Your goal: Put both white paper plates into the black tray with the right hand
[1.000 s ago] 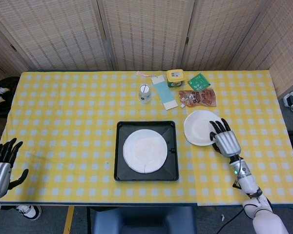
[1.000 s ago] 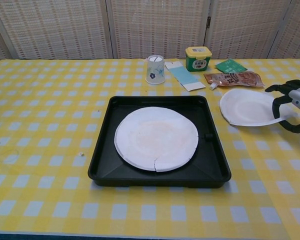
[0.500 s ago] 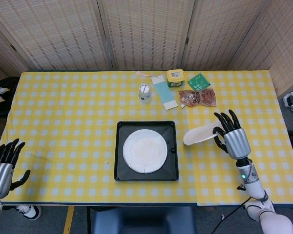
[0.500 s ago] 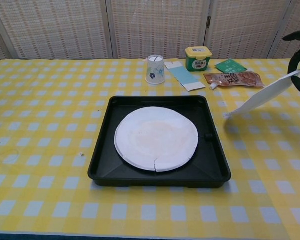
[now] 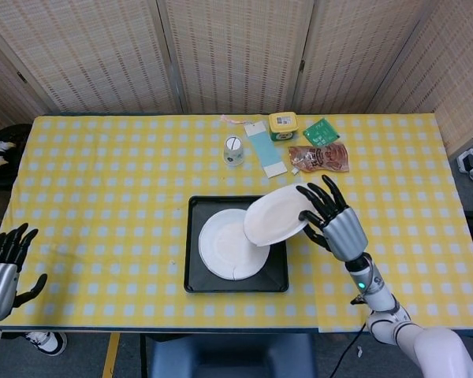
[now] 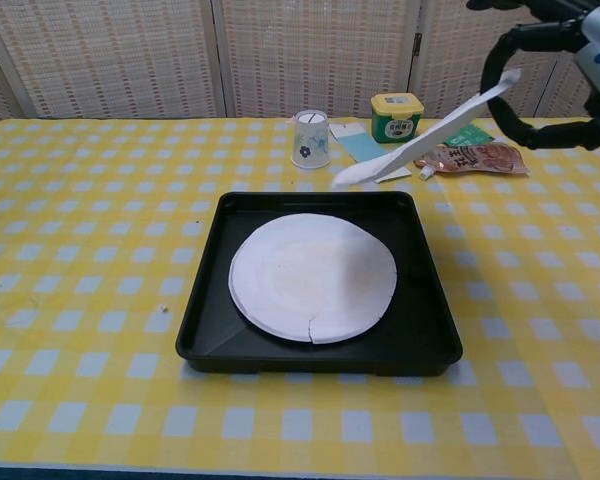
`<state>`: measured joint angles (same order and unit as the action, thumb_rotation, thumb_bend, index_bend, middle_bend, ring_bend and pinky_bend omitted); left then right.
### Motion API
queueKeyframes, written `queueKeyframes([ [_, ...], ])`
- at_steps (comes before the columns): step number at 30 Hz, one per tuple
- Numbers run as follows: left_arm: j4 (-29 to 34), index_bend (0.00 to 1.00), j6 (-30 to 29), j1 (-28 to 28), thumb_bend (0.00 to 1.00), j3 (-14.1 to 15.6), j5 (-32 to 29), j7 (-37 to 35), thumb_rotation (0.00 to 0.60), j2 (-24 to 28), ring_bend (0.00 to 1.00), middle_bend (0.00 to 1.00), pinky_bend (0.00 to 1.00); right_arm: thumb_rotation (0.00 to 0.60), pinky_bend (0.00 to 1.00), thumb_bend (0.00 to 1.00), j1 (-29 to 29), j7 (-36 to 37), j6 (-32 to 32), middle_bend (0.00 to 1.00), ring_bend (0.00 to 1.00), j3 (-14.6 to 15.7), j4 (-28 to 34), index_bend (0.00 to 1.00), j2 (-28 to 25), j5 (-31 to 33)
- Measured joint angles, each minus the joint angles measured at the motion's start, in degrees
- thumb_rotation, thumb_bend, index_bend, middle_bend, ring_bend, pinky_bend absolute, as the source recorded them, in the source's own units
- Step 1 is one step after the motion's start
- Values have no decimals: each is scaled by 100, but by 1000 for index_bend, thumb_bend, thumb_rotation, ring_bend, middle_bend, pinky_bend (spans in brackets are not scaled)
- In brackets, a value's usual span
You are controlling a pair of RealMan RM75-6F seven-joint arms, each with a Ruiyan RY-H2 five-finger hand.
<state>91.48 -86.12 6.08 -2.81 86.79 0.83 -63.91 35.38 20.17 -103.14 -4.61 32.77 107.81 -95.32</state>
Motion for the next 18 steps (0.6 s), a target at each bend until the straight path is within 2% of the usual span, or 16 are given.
queueKeyframes([
  [6,0,0,7,-11,374,-18,-51,-94,600,51,0,0,0,600,0,527,394,-22,561,205,172,-51,-78,665,497,-28],
  [11,4,0,-7,-18,374,-41,-71,-183,600,92,0,0,0,600,0,527,767,44,1026,206,174,-150,-567,665,1030,38],
  [18,-22,0,-30,-45,374,-75,-130,-325,600,153,0,0,0,600,0,527,1007,220,1251,206,176,-196,-1186,665,1485,104],
])
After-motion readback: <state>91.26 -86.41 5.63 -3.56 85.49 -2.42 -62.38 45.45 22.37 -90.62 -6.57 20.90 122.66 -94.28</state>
